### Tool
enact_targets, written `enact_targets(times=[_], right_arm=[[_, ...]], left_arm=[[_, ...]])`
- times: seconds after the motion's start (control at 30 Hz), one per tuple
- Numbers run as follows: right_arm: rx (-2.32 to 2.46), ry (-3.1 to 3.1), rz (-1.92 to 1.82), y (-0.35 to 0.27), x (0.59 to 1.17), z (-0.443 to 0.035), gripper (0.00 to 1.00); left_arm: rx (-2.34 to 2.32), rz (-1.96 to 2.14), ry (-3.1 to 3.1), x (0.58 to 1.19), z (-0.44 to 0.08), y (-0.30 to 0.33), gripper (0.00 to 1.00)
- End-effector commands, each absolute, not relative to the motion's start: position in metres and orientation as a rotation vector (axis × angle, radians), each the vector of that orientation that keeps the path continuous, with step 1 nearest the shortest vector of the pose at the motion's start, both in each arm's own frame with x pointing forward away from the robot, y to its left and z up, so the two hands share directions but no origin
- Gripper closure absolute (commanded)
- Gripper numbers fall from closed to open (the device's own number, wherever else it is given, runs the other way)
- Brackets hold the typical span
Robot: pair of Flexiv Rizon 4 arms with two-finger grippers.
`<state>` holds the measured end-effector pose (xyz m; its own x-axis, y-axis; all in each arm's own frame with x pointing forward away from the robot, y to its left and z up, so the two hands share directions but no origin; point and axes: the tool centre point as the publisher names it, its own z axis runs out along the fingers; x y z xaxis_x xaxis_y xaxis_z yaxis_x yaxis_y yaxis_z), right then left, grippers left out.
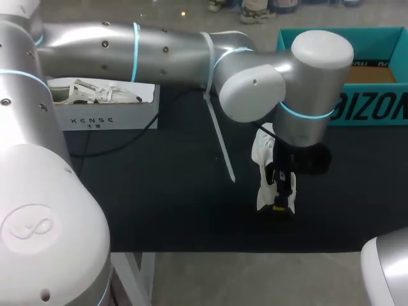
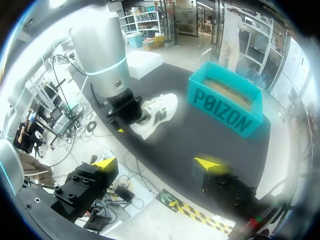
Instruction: Take the shoe out of the shoebox, open the shoe tongue, remove and reinsert the insole, then place the shoe into the shoebox
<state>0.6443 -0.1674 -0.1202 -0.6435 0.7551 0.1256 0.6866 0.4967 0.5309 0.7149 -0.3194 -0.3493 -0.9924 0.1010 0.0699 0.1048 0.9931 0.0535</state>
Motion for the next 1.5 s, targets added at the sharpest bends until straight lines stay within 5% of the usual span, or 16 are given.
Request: enact_targets(times=[0.03,0.23,0.4,0.5,0.63,1.03,1.5], right_arm=[[1.267,2.617,0.834,-0.168,0.647,-0.118,0.00],[1.267,2.617,0.834,-0.168,0.647,-0.118,0.00],[1.267,2.617,0.834,-0.168,0.647,-0.118,0.00],[1.267,2.617,0.834,-0.168,0.647,-0.118,0.00],[1.267,2.617,0.834,-0.168,0.647,-0.118,0.00],[1.267,2.617,0.834,-0.168,0.647,-0.118,0.00],[1.267,2.617,0.834,-0.168,0.647,-0.118,0.00]], left_arm=[[-0.156,-0.101,-3.065,0.715,-0.355,-0.324,0.00],[-0.142,-0.107,-3.053,0.716,-0.361,-0.325,0.00],[-0.133,-0.122,-3.053,0.718,-0.364,-0.327,0.69],[-0.132,-0.125,-3.050,0.719,-0.366,-0.327,0.93],[-0.129,-0.142,-3.044,0.720,-0.368,-0.326,1.00],[-0.166,-0.131,-3.019,0.719,-0.364,-0.324,1.00],[-0.638,-0.096,-3.014,0.737,-0.281,-0.251,1.00]])
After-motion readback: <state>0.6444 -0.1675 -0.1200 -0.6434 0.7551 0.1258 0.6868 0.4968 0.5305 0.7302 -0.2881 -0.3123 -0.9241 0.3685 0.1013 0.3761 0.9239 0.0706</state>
